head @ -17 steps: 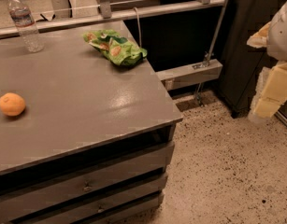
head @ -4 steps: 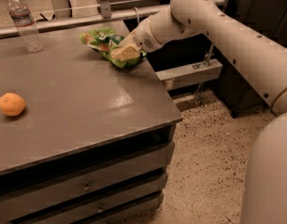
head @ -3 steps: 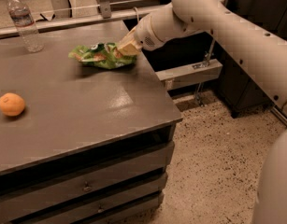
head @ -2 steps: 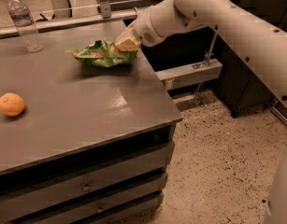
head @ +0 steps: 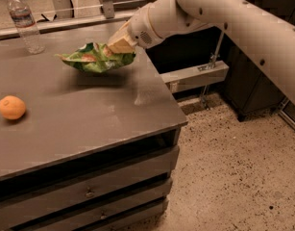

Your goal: Move green rice chip bag near orange

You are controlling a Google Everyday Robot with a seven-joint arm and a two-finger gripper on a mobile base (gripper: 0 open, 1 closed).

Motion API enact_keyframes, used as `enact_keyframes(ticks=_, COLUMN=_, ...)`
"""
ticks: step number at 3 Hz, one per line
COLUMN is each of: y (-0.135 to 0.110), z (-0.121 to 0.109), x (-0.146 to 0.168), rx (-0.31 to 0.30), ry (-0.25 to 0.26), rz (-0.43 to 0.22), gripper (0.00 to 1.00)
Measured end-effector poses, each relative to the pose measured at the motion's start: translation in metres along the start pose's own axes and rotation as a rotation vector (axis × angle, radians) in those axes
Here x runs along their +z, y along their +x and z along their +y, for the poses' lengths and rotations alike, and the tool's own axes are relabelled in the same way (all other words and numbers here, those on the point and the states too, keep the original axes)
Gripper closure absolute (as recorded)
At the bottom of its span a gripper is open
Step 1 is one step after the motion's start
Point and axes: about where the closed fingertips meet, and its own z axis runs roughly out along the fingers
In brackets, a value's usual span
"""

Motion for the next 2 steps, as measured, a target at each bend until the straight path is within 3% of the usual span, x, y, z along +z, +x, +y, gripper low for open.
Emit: enact_keyframes(ticks=2, y=-0.025, z=0.040, x=0.043, rx=0.063, ry=-0.033, rz=0.002, gripper=1.00)
